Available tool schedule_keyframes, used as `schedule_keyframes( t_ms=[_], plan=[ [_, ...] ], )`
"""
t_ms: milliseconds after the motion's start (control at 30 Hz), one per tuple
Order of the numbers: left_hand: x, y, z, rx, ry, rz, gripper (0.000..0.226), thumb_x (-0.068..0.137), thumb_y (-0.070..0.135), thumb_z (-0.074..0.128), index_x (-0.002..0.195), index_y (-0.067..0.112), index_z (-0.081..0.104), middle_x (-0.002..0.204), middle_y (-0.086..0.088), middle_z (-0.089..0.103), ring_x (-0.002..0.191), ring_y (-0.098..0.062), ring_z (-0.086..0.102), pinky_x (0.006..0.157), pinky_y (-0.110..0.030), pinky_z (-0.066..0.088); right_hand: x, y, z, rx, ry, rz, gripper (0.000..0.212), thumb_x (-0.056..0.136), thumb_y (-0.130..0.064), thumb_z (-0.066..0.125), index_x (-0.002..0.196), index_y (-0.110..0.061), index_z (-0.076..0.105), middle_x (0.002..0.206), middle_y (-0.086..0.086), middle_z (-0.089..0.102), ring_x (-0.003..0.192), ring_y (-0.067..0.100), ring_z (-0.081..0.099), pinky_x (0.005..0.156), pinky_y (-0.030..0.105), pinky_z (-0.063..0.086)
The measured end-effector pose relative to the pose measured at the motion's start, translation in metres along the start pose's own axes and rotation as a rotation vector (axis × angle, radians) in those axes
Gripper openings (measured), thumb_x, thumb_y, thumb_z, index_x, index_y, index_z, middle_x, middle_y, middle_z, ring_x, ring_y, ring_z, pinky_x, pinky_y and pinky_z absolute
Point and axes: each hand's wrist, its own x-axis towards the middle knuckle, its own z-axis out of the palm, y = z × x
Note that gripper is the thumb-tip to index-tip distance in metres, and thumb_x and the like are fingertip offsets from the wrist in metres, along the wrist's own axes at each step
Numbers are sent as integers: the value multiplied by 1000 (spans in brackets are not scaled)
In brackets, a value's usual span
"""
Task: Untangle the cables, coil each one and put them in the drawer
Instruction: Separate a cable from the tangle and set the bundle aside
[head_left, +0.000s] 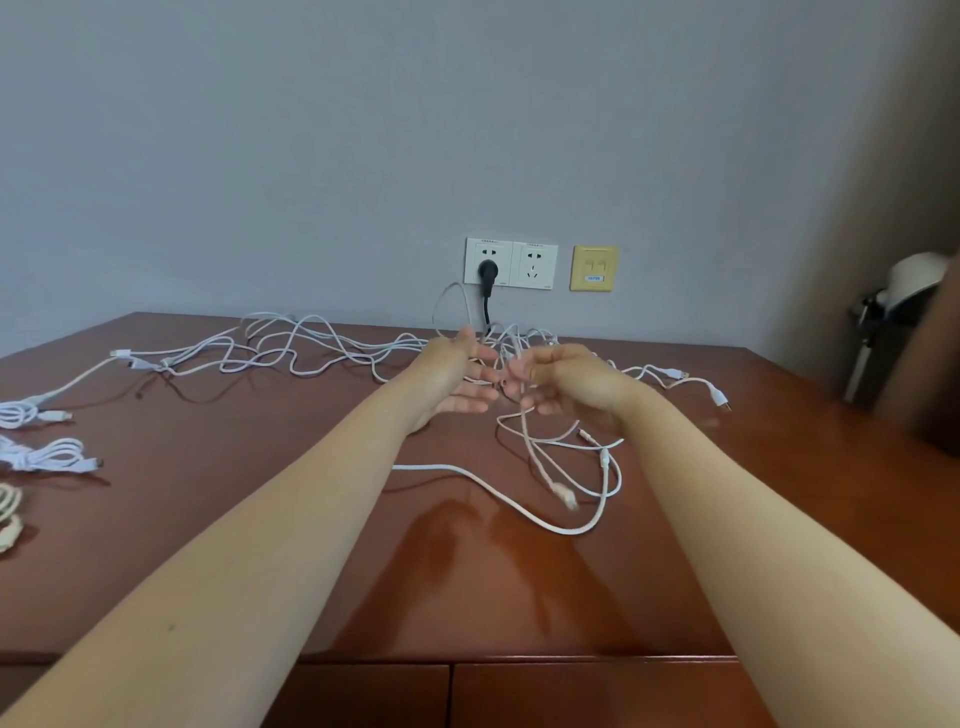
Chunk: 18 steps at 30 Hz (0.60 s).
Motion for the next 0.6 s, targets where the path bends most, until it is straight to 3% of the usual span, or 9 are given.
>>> schedule_keyframes(
  t_ms=[67, 133, 233, 333, 400, 467, 533, 600],
  plan=[
    [3, -4, 0, 43, -38, -10, 43, 103, 39, 22, 116, 11, 53, 94, -7, 61, 79, -20, 58, 70, -30, 50, 7, -3, 3, 190, 68, -31, 23, 98, -7, 42, 79, -10, 55, 56, -3, 65, 45, 5, 60, 45, 14, 48],
    [4, -12, -1, 61, -138, -37, 42, 101, 43, 25, 113, 16, 55, 100, -6, 61, 89, -22, 59, 79, -33, 47, 13, -4, 7, 354, 130, -44, 26, 100, -5, 36, 79, -8, 51, 56, 0, 66, 46, 8, 63, 48, 16, 52],
    [6, -23, -1, -63, -254, -67, 32, 99, 41, 35, 92, 17, 56, 72, 1, 59, 72, -17, 60, 74, -32, 52, 20, 3, 10, 476, 203, -84, 24, 101, -5, 33, 83, -7, 50, 67, 4, 67, 51, 9, 65, 56, 18, 54],
    [18, -32, 0, -163, -158, -35, 27, 100, 27, 39, 79, 15, 51, 47, 7, 45, 48, -8, 51, 65, -29, 53, 26, 12, 15, 477, 300, -88, 9, 97, -2, 44, 99, -11, 45, 78, 4, 65, 53, 9, 64, 54, 17, 52],
    [25, -38, -1, -148, -80, -20, 30, 101, 25, 39, 75, 15, 49, 47, 6, 42, 42, -8, 45, 62, -27, 51, 32, 20, 16, 264, 496, -103, 39, 88, -3, 59, 119, -11, 36, 95, 6, 56, 68, 15, 61, 51, 15, 48],
    [31, -44, -1, -66, -40, -17, 32, 101, 27, 40, 73, 15, 50, 54, 3, 40, 45, -9, 40, 58, -26, 48, 39, 34, 15, -218, 714, -242, 58, 80, -4, 67, 129, -11, 36, 114, 10, 49, 91, 21, 54, 66, 22, 45],
    [35, -49, 1, -43, -26, -27, 34, 100, 29, 41, 70, 15, 50, 57, 2, 40, 44, -9, 37, 54, -24, 46, 47, 51, 13, -844, 779, -513, 49, 73, 0, 67, 120, -10, 54, 117, 16, 52, 97, 32, 55, 76, 33, 44],
    [41, -52, 2, -143, 3, -34, 35, 99, 29, 41, 68, 15, 49, 58, 1, 40, 42, -9, 34, 48, -22, 45, 54, 64, 13, -1153, 777, -679, 19, 73, -7, 60, 90, -9, 69, 108, 19, 61, 91, 38, 61, 73, 38, 49]
  ],
)
